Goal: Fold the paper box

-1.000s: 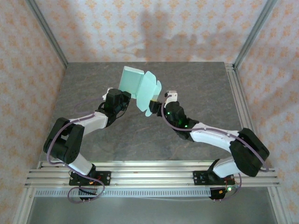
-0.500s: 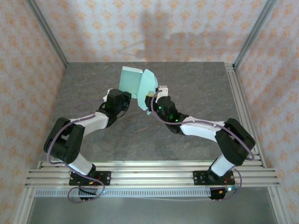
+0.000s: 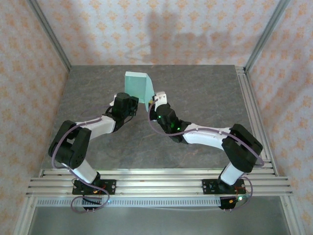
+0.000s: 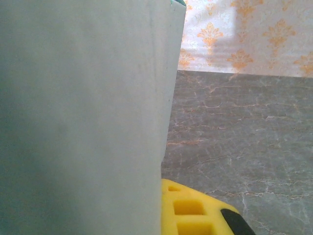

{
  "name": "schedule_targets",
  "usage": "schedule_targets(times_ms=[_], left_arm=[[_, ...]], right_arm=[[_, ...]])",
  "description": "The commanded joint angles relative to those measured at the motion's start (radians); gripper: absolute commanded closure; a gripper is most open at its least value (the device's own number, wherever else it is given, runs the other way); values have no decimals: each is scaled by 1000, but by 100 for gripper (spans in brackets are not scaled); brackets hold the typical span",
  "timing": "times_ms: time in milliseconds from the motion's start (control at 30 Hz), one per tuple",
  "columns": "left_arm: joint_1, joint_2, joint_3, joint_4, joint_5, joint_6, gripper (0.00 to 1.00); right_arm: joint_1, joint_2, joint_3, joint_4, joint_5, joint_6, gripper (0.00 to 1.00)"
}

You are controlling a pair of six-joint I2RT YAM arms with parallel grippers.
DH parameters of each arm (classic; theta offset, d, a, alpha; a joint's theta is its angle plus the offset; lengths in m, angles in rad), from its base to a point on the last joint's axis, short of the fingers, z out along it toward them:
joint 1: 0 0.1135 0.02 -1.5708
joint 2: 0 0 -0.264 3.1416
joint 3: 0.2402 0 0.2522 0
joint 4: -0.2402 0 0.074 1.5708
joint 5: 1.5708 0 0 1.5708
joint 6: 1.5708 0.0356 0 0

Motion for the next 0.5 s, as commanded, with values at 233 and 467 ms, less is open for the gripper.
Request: schedule_targets(times_ms=[233, 467], left_arm=[[-1, 9, 22, -64, -18, 0, 81], [-1, -9, 15, -82, -11, 13, 71]], right_arm=[[10, 1, 42, 5, 80, -75, 99], [-25, 6, 61, -40, 62, -2, 100]])
